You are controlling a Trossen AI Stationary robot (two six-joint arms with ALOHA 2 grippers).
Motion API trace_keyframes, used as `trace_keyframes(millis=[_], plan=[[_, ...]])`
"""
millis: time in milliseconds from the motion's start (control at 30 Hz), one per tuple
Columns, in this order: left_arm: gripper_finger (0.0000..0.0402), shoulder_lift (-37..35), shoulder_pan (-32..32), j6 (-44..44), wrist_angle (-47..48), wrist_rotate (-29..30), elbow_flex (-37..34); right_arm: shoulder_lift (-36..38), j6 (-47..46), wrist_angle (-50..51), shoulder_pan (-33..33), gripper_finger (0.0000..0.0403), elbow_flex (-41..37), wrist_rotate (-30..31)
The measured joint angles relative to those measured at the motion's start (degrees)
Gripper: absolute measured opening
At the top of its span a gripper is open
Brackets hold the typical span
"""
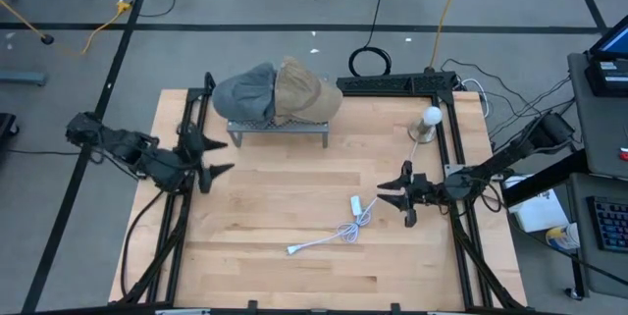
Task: Pick & Place hat
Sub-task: Return to Home Position
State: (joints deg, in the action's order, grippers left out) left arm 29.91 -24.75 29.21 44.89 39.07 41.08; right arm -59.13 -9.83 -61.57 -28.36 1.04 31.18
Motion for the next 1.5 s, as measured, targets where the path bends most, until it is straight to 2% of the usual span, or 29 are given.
trace_keyframes(millis=[367, 500, 633, 767, 967, 1067, 1233, 1367, 1500], plan=[[0.0319, -5.1, -5.5, -10.7, -18.9, 0.5, -13.0, 0.2, 1.4, 2.3, 0.0, 0.0116, -0.2, -1.5], [0.0327, -7.8, -7.0, -12.8, -23.1, 0.5, -17.3, 1.9, 2.8, 3.2, 0.0, 0.0116, -0.2, -1.5], [0.0333, -10.5, -7.3, -15.9, -31.8, -0.4, -23.0, 5.3, 3.0, 7.1, 0.0, 0.0116, -0.2, -1.3], [0.0328, -13.4, -6.9, -18.6, -40.9, -5.5, -28.7, 9.5, 3.0, 11.9, 0.0, 0.0116, -0.2, -1.3], [0.0315, -17.5, -4.0, -20.6, -51.8, -20.8, -37.1, 15.6, 3.3, 17.2, 0.0, 0.0116, -0.2, -0.4], [0.031, -18.9, -2.1, -20.6, -55.8, -23.8, -40.4, 18.1, 4.3, 18.7, 0.0, 0.0116, -0.2, 2.2], [0.0306, -20.0, 1.3, -22.9, -55.1, -24.9, -40.2, 22.7, 6.7, 21.1, 0.0, 0.0116, -0.2, 7.1], [0.0314, -22.8, 4.7, -25.4, -54.7, -30.9, -40.2, 28.6, 6.3, 27.1, 0.0, 0.0116, -0.2, 8.0], [0.0323, -28.0, 7.8, -25.6, -48.0, -37.3, -40.1, 35.2, 4.8, 34.4, 0.0, 0.0116, -0.2, 8.0]])
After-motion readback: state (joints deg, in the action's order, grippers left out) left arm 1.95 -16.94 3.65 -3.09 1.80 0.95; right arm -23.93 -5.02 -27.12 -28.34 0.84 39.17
